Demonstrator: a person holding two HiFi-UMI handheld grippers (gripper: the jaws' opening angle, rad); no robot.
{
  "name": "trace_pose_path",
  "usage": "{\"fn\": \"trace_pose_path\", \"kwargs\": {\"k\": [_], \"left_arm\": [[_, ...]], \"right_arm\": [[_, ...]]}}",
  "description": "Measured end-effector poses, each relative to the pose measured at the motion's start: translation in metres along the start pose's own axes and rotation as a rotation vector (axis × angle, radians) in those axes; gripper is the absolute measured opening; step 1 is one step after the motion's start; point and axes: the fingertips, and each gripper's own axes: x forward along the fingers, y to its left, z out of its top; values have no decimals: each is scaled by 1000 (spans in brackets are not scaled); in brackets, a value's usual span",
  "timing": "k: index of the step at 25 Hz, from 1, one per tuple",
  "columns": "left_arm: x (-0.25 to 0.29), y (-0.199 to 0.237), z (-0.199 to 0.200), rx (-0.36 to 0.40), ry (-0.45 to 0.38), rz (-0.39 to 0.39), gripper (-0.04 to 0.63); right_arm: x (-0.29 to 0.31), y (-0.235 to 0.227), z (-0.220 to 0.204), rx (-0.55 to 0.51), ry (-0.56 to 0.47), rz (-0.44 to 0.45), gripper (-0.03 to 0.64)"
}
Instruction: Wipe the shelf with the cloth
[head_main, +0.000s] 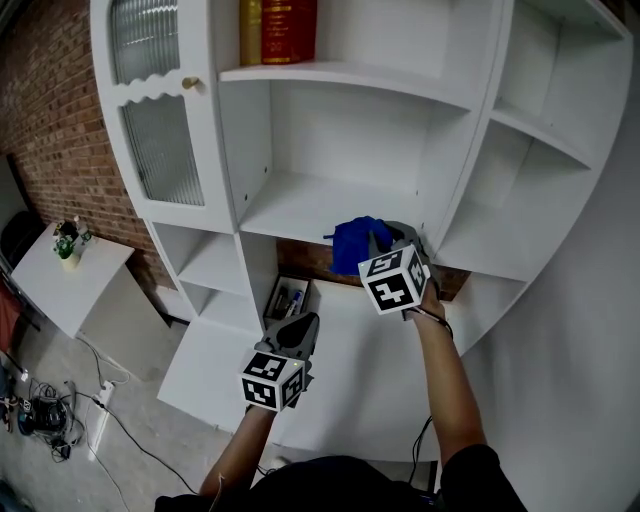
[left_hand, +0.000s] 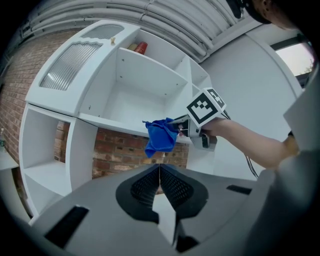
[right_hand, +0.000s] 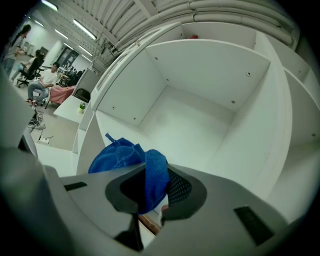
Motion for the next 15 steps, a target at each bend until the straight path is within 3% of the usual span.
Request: {"fn": "trace_pose_path", "kwargs": {"k": [15], "left_arm": [[18,-36,-2,19,7,7,17]], "right_arm": [[-26,-17,-24,60,-44,25,80]]}}
